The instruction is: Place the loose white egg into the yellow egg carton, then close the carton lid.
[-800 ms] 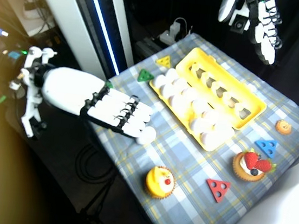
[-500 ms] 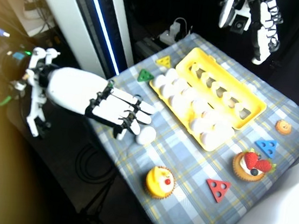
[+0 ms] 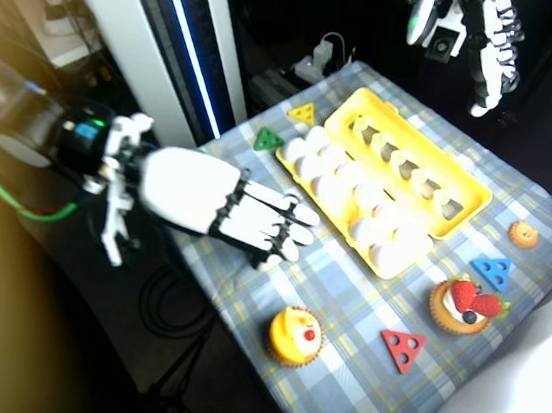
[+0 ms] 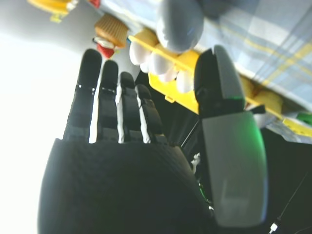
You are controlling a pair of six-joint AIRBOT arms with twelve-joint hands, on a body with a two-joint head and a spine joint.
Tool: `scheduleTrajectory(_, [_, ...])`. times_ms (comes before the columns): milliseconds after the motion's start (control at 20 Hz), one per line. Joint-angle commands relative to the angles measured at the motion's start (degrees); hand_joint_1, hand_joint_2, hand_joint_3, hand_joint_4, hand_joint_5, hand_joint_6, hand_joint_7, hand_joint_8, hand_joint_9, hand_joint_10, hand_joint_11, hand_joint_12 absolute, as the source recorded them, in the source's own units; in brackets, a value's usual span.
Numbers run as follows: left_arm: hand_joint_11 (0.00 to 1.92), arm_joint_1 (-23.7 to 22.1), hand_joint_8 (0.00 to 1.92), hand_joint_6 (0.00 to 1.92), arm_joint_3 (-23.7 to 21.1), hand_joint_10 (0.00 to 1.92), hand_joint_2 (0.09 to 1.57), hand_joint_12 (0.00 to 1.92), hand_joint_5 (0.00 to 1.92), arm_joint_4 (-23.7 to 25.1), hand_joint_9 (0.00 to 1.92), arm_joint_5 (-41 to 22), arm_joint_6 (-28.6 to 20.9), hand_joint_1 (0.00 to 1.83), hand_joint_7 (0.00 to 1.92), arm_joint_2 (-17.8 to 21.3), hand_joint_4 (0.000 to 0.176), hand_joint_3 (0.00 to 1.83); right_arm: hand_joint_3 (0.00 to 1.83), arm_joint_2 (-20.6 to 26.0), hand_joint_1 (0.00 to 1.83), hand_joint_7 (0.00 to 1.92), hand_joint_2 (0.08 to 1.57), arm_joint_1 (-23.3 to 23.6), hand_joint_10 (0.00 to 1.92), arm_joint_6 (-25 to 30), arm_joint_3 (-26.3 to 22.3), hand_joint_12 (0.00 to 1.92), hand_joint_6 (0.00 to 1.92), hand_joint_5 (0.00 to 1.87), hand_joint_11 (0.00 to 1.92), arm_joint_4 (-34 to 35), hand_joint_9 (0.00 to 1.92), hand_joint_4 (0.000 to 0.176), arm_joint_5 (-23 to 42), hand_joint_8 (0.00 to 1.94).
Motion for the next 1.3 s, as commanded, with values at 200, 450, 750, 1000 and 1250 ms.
scheduleTrajectory(200, [0.00, -0.5, 0.00, 0.00, 0.3, 0.01, 1.43, 0.36, 0.01, -2.0, 0.02, -6.9, -0.3, 0.49, 0.02, -0.2, 0.000, 0.00, 0.00, -3.7, 1.02, 0.45, 1.18, 1.4, 0.86, -0.1, 3.5, 1.49, 0.28, 0.21, 0.00, 1.3, 0.13, 0.000, 1.6, 0.10])
scheduleTrajectory(450, [0.00, -0.4, 0.00, 0.00, 0.3, 0.00, 1.44, 0.26, 0.00, -2.0, 0.02, -7.0, -0.3, 0.50, 0.01, -0.2, 0.000, 0.00, 0.00, -6.3, 1.31, 0.75, 1.24, 2.4, 1.59, -0.1, 6.4, 1.85, 1.25, 0.68, 0.81, 3.7, 0.81, 0.000, -0.2, 1.44])
scheduleTrajectory(750, [0.00, 0.1, 0.00, 0.00, 0.4, 0.01, 1.45, 0.57, 0.03, -2.4, 0.06, -7.2, -0.3, 0.55, 0.04, -0.1, 0.000, 0.00, 0.01, -4.9, 1.19, 0.75, 1.28, 6.9, 1.73, -0.1, 3.7, 1.90, 1.34, 0.63, 0.96, -0.5, 0.92, 0.000, 1.5, 1.66])
scheduleTrajectory(1000, [0.00, 0.1, 0.00, 0.00, 0.5, 0.01, 1.45, 0.72, 0.05, -2.5, 0.08, -6.8, -0.3, 0.47, 0.04, -0.2, 0.000, 0.00, 0.70, -5.8, 1.10, 0.62, 1.05, 11.3, 1.92, 0.1, 3.2, 1.92, 1.63, 0.61, 0.89, -4.5, 0.76, 0.000, 1.0, 1.93])
scheduleTrajectory(1250, [0.00, 0.1, 0.00, 0.01, 1.0, 0.01, 1.44, 0.78, 0.15, -2.7, 0.13, -6.0, -0.3, 0.49, 0.08, -0.4, 0.000, 0.00, 0.33, -9.2, 1.42, 0.53, 1.17, 15.4, 1.92, 0.1, 4.8, 1.92, 0.45, 0.21, 0.84, -7.6, 0.61, 0.009, -0.5, 1.68])
